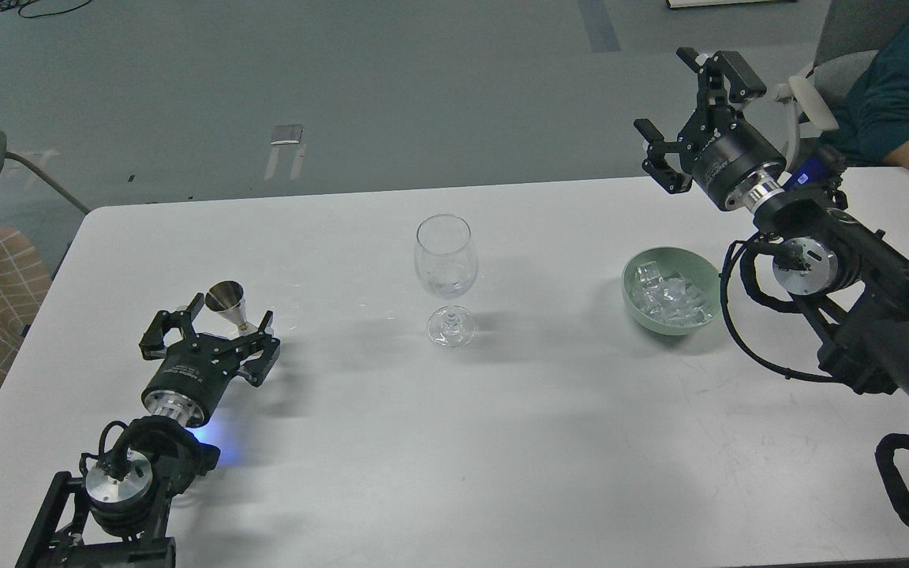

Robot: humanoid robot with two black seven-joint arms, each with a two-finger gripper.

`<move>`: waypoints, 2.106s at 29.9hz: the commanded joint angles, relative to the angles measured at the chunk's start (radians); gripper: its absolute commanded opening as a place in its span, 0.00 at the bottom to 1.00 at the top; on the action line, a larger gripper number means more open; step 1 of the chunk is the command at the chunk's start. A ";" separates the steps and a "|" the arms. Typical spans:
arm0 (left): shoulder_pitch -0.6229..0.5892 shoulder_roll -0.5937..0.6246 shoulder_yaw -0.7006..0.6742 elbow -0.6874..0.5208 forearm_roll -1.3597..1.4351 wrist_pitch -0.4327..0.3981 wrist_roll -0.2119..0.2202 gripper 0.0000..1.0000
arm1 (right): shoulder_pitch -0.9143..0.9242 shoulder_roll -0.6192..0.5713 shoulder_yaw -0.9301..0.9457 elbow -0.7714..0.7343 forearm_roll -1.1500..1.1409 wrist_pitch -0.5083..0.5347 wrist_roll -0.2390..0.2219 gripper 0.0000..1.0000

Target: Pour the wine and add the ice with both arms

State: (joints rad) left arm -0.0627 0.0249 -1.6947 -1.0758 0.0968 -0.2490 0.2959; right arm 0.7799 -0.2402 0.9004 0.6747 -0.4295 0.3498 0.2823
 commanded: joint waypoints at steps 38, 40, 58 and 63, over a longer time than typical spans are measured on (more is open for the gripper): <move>0.044 0.340 -0.263 -0.104 -0.040 -0.056 0.060 0.98 | -0.111 -0.250 0.000 0.244 -0.002 -0.009 -0.002 1.00; -0.015 0.366 -0.258 -0.101 -0.037 -0.058 0.049 0.98 | -0.129 -0.297 0.000 0.287 -0.015 -0.011 -0.002 1.00; -0.380 0.371 0.047 -0.038 0.355 -0.096 -0.136 0.98 | -0.215 -0.665 -0.089 0.697 -0.679 -0.146 0.000 1.00; -0.433 0.383 0.104 0.001 0.385 -0.104 -0.155 0.98 | -0.214 -0.688 -0.136 0.723 -0.906 -0.202 0.000 1.00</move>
State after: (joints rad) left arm -0.4749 0.4018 -1.6196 -1.0903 0.4682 -0.3499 0.1492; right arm 0.5646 -0.9189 0.7889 1.3872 -1.2125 0.1771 0.2825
